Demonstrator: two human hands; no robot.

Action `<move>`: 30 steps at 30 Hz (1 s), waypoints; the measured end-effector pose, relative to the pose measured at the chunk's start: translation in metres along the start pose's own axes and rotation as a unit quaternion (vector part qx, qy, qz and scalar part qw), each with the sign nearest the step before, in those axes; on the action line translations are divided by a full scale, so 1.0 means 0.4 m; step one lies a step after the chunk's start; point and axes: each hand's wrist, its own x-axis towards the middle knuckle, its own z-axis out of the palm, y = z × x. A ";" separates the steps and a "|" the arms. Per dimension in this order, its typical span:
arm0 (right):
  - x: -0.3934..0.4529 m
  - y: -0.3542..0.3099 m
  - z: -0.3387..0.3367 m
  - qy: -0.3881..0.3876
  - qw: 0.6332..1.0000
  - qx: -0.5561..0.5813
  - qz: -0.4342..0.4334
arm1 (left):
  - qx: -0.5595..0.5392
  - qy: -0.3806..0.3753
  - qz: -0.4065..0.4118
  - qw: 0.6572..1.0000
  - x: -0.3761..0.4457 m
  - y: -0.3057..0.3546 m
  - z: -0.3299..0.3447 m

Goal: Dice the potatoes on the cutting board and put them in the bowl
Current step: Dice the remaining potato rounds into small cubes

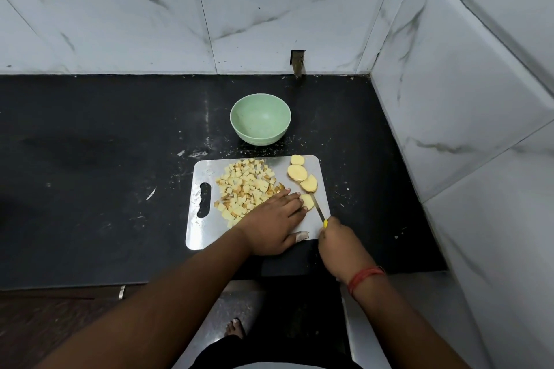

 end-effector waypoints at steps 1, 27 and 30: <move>0.000 0.000 0.000 0.001 1.000 -0.002 -0.002 | 0.000 0.003 0.004 1.000 0.001 -0.002 -0.002; -0.077 0.031 0.030 -0.044 0.999 -0.002 0.027 | -0.007 -0.003 0.026 1.000 -0.005 -0.006 -0.009; -0.057 0.002 0.017 -0.038 0.999 0.001 0.027 | -0.002 -0.005 0.029 1.000 -0.006 -0.005 -0.015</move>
